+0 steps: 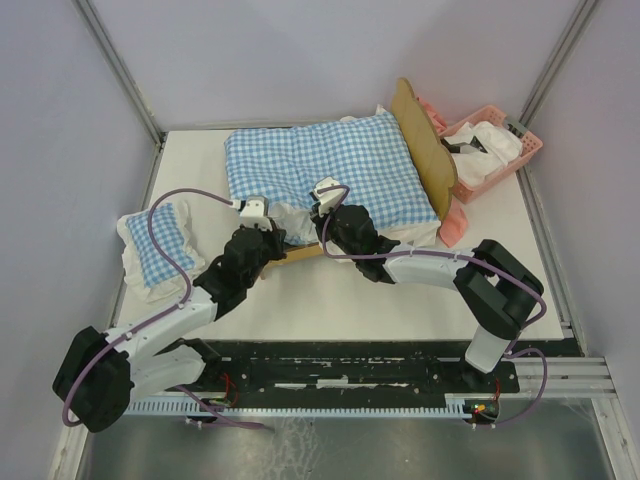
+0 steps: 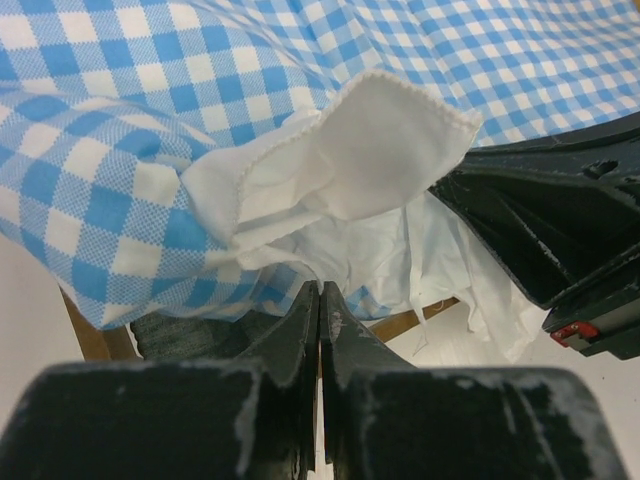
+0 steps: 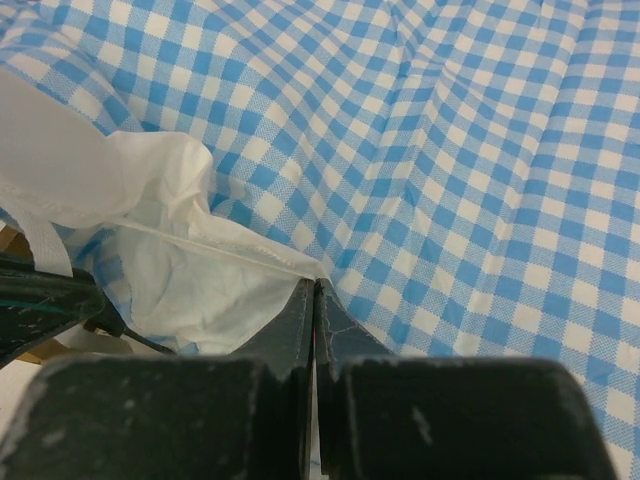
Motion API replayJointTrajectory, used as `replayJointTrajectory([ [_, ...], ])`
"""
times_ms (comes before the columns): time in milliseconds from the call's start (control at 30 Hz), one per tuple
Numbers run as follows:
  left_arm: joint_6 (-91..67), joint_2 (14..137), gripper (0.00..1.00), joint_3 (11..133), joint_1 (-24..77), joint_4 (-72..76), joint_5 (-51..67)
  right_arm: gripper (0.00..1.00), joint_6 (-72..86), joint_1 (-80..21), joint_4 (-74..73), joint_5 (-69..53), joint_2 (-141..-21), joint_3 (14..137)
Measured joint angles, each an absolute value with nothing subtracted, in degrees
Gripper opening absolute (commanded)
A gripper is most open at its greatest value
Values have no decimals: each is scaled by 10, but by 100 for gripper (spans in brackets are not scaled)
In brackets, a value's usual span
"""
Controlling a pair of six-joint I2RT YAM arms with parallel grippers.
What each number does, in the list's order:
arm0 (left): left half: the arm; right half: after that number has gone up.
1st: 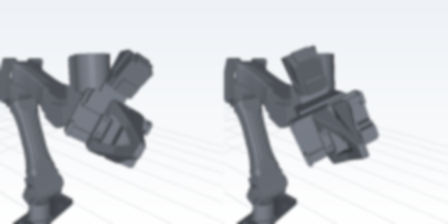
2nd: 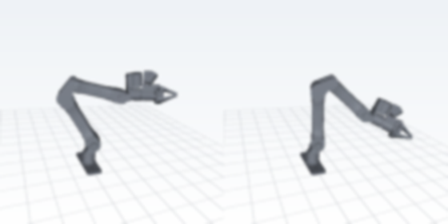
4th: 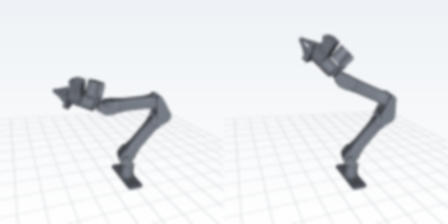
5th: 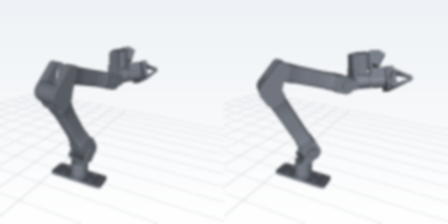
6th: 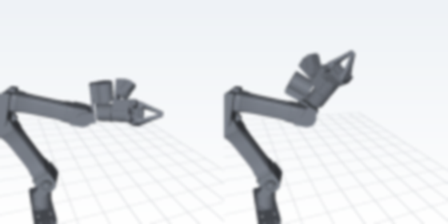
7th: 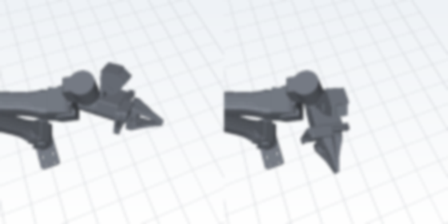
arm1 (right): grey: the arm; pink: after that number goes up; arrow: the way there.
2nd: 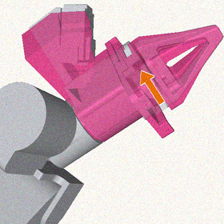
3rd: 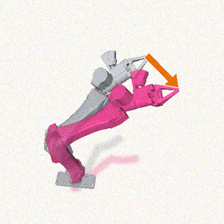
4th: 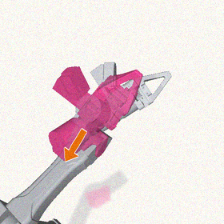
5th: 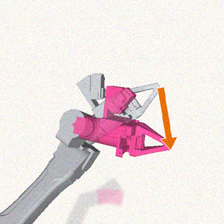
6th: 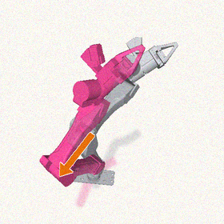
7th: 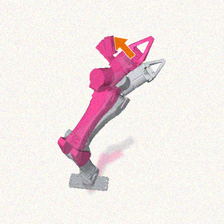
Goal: Set up the pet bed
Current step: Cross the ropes on the bed frame.
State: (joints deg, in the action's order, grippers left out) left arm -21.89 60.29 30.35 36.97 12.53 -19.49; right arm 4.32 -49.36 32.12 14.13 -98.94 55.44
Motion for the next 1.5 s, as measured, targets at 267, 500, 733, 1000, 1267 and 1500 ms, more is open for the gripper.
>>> replayJointTrajectory([
  [267,-244,591,7,272,369,122,-193,2,49,-494,321,126,-990,554],
  [500,-267,567,32,271,369,64,-215,2,63,-494,323,108,-995,554],
  [733,-282,509,48,292,369,-21,-235,2,69,-494,324,103,-996,554],
  [1000,-298,416,52,230,381,-19,-208,2,71,-493,319,99,-1000,554],
  [1267,-323,489,52,203,491,27,-268,2,71,-493,311,99,-1001,554],
  [1500,-319,600,53,160,532,150,-373,2,71,-493,299,99,-1001,561],
])
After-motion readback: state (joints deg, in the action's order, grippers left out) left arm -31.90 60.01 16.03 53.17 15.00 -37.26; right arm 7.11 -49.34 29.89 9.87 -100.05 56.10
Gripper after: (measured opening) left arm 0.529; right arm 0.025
